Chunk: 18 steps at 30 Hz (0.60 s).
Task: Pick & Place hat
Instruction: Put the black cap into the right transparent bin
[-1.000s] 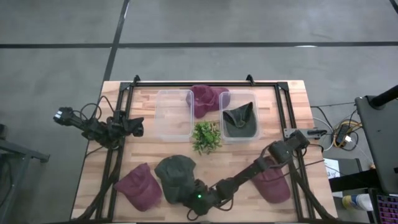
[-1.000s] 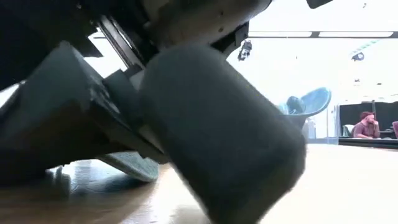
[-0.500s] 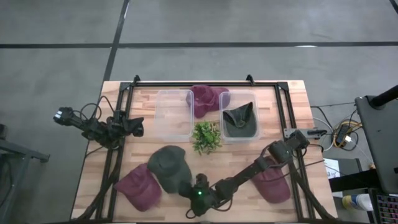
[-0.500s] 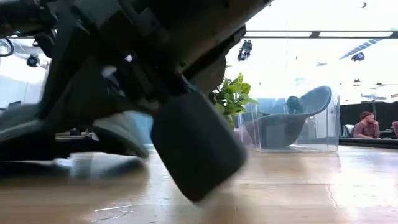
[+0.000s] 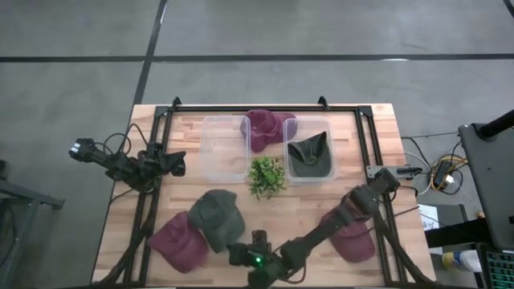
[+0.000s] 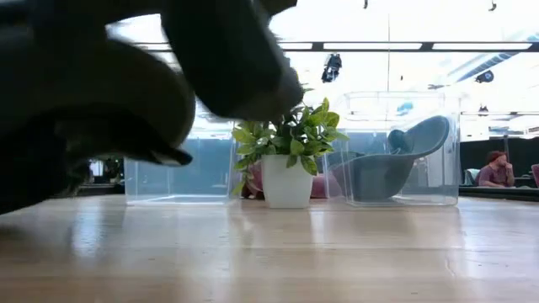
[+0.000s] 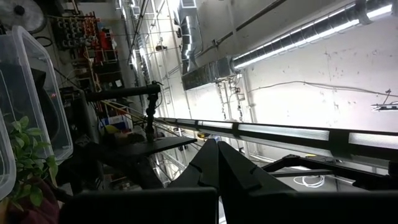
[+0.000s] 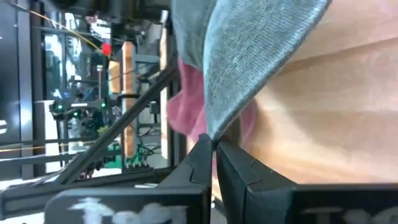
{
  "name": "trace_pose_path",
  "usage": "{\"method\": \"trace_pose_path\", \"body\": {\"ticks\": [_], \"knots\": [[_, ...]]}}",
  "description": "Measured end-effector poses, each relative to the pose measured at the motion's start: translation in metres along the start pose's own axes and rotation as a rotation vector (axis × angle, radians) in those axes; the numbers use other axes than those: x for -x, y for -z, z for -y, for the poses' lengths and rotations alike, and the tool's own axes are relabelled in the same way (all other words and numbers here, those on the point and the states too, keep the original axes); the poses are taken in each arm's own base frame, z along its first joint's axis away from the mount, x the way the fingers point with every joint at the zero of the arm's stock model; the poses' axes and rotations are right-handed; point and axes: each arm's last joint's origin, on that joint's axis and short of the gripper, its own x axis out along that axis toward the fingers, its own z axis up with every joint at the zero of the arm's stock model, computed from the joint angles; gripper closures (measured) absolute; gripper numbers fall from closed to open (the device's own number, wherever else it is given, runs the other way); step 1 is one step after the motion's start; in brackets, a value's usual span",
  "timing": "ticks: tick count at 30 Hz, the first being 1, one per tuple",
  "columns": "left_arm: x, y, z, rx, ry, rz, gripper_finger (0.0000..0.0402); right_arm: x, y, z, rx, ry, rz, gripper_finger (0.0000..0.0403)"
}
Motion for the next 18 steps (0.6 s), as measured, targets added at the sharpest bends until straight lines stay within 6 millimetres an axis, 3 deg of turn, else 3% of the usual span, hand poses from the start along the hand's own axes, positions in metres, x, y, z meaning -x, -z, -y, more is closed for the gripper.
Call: {"method": "trace_pose_path", "body": {"ticks": [18], "knots": [[0.0, 0.0, 0.002, 0.022, 0.017, -0.004, 0.0402, 0.055, 0.016, -0.059, 0.17, -0.192, 0.328, 0.0395]]}}
